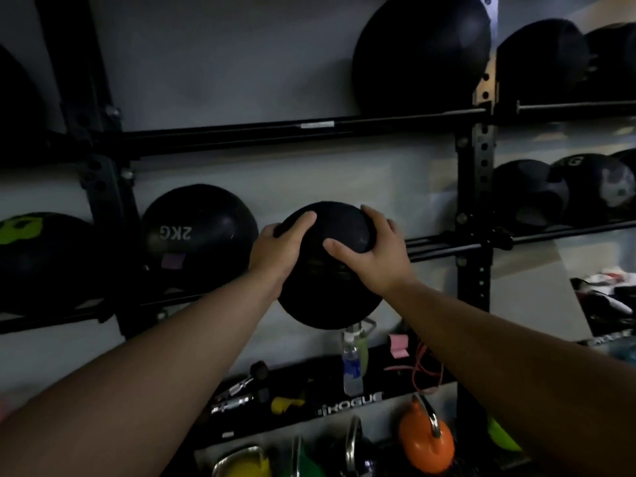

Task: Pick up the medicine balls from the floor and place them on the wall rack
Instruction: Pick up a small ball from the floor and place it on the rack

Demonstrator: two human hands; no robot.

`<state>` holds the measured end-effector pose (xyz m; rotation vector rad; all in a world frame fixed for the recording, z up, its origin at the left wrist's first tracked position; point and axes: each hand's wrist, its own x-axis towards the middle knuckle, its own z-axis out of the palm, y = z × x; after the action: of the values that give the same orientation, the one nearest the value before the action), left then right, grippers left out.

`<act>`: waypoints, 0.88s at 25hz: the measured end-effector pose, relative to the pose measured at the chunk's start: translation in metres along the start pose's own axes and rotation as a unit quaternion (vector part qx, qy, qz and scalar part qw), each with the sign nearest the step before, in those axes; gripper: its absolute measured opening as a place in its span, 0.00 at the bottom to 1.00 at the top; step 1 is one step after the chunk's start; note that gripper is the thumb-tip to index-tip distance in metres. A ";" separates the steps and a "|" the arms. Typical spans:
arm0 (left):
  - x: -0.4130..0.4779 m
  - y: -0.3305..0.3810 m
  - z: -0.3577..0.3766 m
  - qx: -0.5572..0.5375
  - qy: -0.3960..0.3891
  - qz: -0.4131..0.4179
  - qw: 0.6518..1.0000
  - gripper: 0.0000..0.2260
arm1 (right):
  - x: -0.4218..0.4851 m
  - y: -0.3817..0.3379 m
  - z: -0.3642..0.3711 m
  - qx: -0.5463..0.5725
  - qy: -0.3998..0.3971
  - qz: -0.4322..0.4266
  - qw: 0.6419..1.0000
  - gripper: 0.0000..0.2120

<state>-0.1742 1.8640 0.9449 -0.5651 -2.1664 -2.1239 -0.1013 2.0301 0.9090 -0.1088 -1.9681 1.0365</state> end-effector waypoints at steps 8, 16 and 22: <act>0.196 -0.037 0.030 0.072 0.002 0.030 0.997 0.53 | 0.159 0.092 0.088 0.015 0.002 0.006 1.000 0.52; 0.317 -0.154 0.036 0.162 0.057 0.132 0.976 0.33 | 0.236 0.175 0.196 -0.074 -0.041 -0.004 0.996 0.39; 0.313 -0.121 0.051 0.222 0.010 0.249 0.943 0.20 | 0.242 0.178 0.145 -0.107 -0.119 0.042 0.986 0.45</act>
<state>-0.4904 1.9839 0.9179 -0.9120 -2.0981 -1.3301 -0.4084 2.1605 0.9069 -0.1962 -2.3076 0.9219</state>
